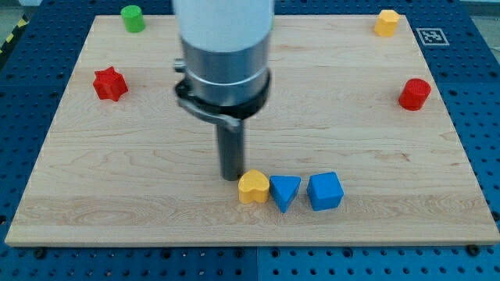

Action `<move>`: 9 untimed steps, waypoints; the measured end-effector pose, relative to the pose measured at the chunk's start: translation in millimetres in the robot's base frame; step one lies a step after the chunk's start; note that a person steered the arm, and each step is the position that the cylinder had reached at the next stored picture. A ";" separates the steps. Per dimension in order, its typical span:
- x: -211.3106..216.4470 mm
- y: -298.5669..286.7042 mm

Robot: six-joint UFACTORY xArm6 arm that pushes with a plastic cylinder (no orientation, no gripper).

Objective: Slide red star closer to the line of blocks

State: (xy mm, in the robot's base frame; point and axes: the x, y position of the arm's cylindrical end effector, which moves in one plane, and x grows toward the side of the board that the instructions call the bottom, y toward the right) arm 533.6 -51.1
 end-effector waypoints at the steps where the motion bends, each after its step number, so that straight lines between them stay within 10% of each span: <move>1: -15.5 -84.0; 4: -117.9 -229.3; 9: -139.3 -129.2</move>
State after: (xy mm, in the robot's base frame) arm 394.3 -180.3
